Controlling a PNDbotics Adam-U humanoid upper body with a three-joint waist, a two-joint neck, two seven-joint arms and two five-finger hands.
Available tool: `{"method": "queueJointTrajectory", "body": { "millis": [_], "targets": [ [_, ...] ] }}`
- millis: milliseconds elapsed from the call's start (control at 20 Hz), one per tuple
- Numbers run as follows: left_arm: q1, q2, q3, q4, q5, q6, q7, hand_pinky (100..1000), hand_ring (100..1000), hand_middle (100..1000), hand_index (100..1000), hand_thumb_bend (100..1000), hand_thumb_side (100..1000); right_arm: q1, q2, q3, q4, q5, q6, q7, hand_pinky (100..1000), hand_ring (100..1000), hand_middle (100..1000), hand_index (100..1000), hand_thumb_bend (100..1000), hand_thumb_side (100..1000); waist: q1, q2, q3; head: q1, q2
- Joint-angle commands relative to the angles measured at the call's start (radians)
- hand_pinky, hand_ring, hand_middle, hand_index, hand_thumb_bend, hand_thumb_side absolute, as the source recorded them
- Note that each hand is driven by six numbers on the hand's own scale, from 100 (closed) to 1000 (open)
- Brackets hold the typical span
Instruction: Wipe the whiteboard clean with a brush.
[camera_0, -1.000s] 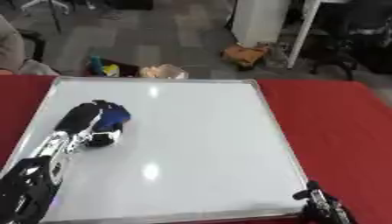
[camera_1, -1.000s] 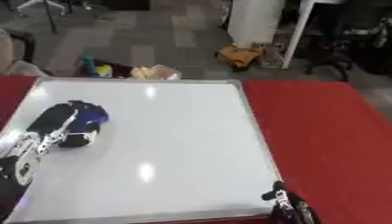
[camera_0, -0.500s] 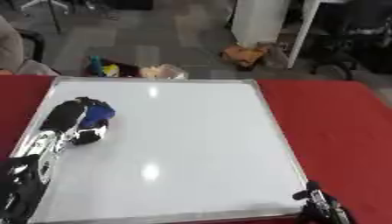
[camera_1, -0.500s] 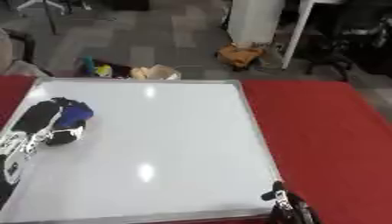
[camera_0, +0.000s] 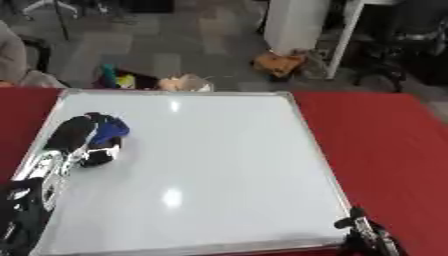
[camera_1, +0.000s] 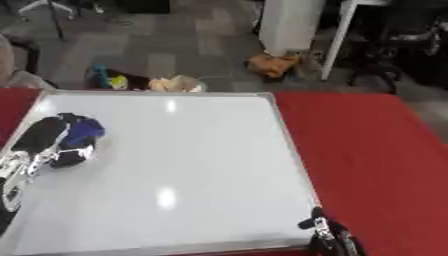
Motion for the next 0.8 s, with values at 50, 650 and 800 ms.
{"method": "queueJointTrajectory", "body": {
  "millis": [50, 650, 800],
  "targets": [
    [0.038, -0.060, -0.028, 0.052, -0.029, -0.014, -0.016, 518, 651, 660, 863, 101, 452, -0.001, -0.004, -0.002, -0.014, 0.004, 0.000, 0.002, 346, 248, 100, 543, 100, 826, -0.004, 0.002, -0.003, -0.002, -0.013],
    [0.041, -0.103, -0.089, -0.027, 0.008, -0.074, -0.062, 522, 661, 659, 869, 100, 516, 0.000, -0.004, -0.001, -0.018, 0.003, 0.002, 0.004, 346, 248, 100, 542, 100, 824, -0.009, -0.001, -0.001, 0.002, -0.015],
    [0.045, -0.108, -0.114, -0.059, 0.015, -0.097, -0.079, 524, 663, 659, 869, 100, 515, 0.000, -0.005, -0.001, -0.018, 0.003, 0.002, 0.004, 346, 248, 100, 542, 100, 824, -0.008, -0.001, -0.002, 0.004, -0.015]
  ]
}}
